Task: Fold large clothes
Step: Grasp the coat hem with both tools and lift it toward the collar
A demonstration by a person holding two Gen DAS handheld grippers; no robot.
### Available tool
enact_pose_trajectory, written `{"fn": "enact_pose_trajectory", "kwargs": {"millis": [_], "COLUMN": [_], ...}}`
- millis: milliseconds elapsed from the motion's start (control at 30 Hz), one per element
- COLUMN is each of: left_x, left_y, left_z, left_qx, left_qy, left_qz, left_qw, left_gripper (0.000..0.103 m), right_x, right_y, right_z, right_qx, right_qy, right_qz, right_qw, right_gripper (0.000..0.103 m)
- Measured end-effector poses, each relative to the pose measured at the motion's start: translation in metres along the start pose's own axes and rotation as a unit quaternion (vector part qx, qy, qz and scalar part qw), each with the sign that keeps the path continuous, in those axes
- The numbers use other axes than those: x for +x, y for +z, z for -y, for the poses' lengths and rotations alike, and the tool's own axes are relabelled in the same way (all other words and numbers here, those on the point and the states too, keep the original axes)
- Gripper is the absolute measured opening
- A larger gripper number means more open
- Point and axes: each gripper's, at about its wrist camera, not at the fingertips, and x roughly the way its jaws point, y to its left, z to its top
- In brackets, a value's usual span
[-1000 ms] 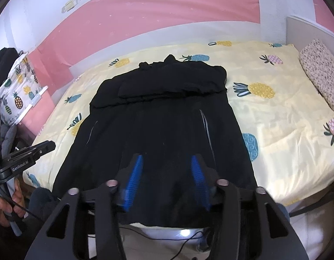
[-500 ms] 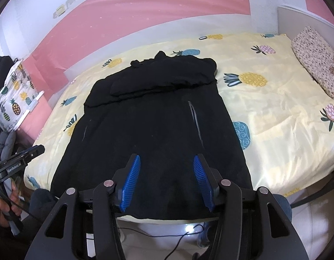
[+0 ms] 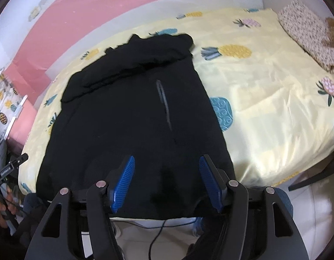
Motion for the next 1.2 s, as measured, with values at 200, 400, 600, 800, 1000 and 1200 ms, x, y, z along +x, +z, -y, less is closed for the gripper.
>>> {"fn": "enact_pose_trajectory", "kwargs": {"millis": [200, 400, 600, 800, 1000, 1200], "left_x": [0.034, 0.068, 0.087, 0.082, 0.091, 0.087], "left_y": [-0.002, -0.009, -0.023, -0.031, -0.038, -0.036], "left_z": [-0.028, -0.055, -0.060, -0.049, -0.051, -0.043], "left_qx": [-0.021, -0.056, -0.081, -0.073, -0.091, -0.074], "left_qy": [0.010, -0.012, -0.057, -0.078, -0.095, -0.080], "left_qz": [-0.035, -0.077, -0.111, -0.118, -0.141, -0.149], "left_qw": [0.9991, 0.9954, 0.9889, 0.9872, 0.9812, 0.9828], "left_gripper": [0.053, 0.056, 0.057, 0.059, 0.064, 0.041], "right_x": [0.024, 0.044, 0.064, 0.064, 0.068, 0.057], "right_y": [0.007, 0.013, 0.004, -0.006, -0.012, -0.006], "right_z": [0.029, 0.066, 0.080, 0.074, 0.075, 0.068], "right_qx": [0.022, 0.068, 0.098, 0.095, 0.093, 0.091], "right_qy": [-0.011, 0.002, 0.041, 0.087, 0.097, 0.120], "right_qz": [-0.026, -0.058, -0.107, -0.137, -0.159, -0.147], "right_qw": [0.999, 0.996, 0.988, 0.982, 0.978, 0.978], "right_gripper": [0.063, 0.069, 0.069, 0.070, 0.067, 0.028]}}
